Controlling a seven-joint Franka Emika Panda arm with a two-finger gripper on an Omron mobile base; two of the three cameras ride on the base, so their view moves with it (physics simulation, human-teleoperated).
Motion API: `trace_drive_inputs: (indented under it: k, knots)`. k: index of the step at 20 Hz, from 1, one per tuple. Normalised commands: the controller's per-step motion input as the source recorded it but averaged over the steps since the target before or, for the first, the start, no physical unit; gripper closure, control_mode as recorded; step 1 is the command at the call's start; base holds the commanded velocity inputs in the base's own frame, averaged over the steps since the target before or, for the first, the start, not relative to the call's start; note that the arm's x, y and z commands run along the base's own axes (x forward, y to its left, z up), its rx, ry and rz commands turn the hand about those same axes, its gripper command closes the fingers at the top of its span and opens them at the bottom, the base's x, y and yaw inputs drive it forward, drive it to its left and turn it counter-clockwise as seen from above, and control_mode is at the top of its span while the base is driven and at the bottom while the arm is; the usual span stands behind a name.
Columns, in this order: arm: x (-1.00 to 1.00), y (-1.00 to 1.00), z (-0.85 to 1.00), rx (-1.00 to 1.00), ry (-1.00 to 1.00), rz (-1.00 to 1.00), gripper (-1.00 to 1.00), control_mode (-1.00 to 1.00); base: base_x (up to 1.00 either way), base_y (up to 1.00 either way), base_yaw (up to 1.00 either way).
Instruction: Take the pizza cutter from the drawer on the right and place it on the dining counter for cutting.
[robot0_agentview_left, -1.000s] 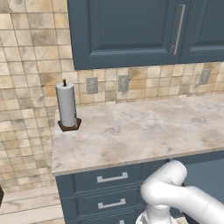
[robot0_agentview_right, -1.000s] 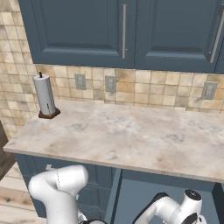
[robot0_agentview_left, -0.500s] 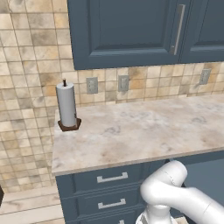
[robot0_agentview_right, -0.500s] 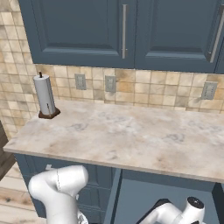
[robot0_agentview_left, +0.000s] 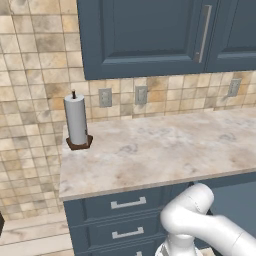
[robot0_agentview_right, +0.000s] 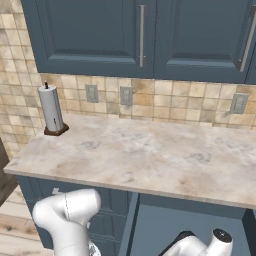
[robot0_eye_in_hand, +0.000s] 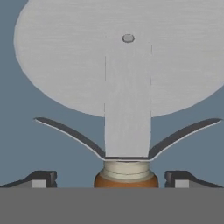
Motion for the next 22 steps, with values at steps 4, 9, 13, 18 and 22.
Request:
trace_drive_inputs:
  k: [4, 9, 13, 18, 22]
  knots:
    - [-0.06, -0.01, -0.25, 0.00, 0.00, 0.00, -1.00, -1.00, 0.00, 0.00, 0.00]
    - [-0.02, 0.00, -0.03, 0.00, 0.00, 0.00, -1.00, -1.00, 0.00, 0.00, 0.00]
    - [0.00, 0.00, 0.00, 0.00, 0.00, 0.00, -1.00, -1.00, 0.00, 0.00, 0.00]
    - [0.00, 0.00, 0.00, 0.00, 0.00, 0.00, 1.00, -1.00, 0.00, 0.00, 0.00]
    - [0.00, 0.00, 0.00, 0.00, 0.00, 0.00, 1.00, -1.00, 0.00, 0.00, 0.00]
